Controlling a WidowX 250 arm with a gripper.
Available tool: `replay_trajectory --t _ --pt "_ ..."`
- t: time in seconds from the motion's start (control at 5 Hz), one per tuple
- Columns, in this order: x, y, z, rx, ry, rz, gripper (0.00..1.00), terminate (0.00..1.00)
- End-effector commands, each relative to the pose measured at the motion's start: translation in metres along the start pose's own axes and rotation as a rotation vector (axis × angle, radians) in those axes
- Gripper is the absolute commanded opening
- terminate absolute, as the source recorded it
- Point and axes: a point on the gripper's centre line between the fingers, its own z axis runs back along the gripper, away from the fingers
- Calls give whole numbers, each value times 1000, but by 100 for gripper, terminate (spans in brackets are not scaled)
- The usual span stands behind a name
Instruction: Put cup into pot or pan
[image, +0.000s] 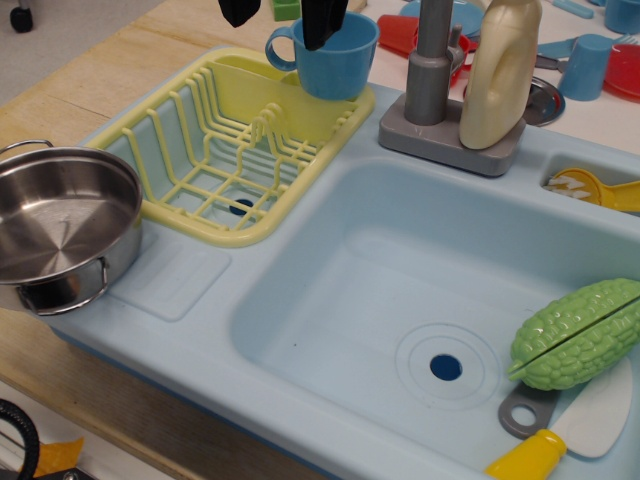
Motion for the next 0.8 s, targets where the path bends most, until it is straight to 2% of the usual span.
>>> replay_trajectory --t 0.0,0.4,0.6 --pt "0 0 0 0 0 0 100 0" --pt "14 -8 0 20 -134 -445 100 0" --pt "26 -11 -3 13 -155 -618 100 0"
